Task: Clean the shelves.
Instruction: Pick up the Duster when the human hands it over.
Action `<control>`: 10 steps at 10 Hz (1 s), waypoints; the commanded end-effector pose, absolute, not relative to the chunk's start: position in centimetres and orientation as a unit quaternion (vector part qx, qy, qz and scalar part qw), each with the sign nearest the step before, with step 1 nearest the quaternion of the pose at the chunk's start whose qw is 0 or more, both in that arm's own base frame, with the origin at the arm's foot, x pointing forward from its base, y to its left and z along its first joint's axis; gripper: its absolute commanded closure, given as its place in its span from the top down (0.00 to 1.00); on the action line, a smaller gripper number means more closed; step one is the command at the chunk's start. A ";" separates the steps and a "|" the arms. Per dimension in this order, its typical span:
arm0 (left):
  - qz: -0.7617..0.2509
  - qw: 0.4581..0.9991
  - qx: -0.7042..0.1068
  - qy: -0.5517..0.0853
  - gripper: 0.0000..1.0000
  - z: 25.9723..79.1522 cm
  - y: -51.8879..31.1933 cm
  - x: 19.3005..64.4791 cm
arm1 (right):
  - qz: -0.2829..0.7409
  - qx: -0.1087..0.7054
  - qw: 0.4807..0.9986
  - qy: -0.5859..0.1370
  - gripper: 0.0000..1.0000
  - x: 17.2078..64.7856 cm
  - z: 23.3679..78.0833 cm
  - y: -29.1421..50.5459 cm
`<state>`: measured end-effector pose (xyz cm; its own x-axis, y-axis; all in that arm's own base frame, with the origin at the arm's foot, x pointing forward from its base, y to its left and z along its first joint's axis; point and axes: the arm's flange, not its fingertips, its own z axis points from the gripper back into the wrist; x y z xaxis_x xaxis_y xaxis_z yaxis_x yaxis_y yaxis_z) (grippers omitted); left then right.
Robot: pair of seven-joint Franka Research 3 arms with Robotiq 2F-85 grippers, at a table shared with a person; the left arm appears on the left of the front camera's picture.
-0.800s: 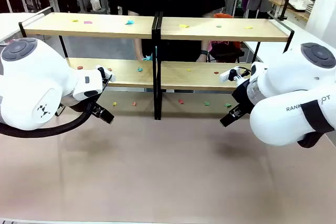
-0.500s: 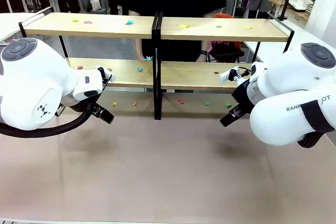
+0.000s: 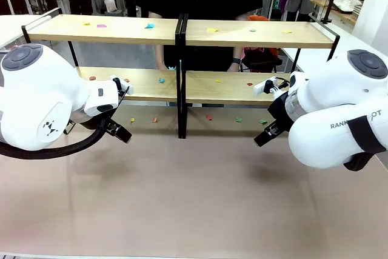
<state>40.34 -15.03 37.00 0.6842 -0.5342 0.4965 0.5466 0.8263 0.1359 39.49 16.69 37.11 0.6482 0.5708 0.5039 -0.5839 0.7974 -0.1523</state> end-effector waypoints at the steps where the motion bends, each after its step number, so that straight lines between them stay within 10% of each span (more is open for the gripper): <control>1: -0.295 0.917 -0.012 -0.267 1.00 37.0 -15.0 40.3 | 0.318 0.012 0.908 -0.273 1.00 39.5 37.1 16.7; 5: -0.294 0.918 -0.012 -0.267 1.00 37.0 -15.0 40.3 | 0.318 0.012 0.908 -0.273 1.00 39.5 37.1 16.7; 10: -0.372 0.870 -0.039 -0.323 1.00 49.1 -8.3 31.6 | 0.324 0.016 0.891 -0.319 1.00 33.7 49.6 10.4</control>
<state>36.70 -13.02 48.26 0.5445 -0.6110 0.5746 0.6673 0.7306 0.1446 36.97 13.22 47.55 0.6143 0.5388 0.5765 -0.5570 0.8136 -0.1670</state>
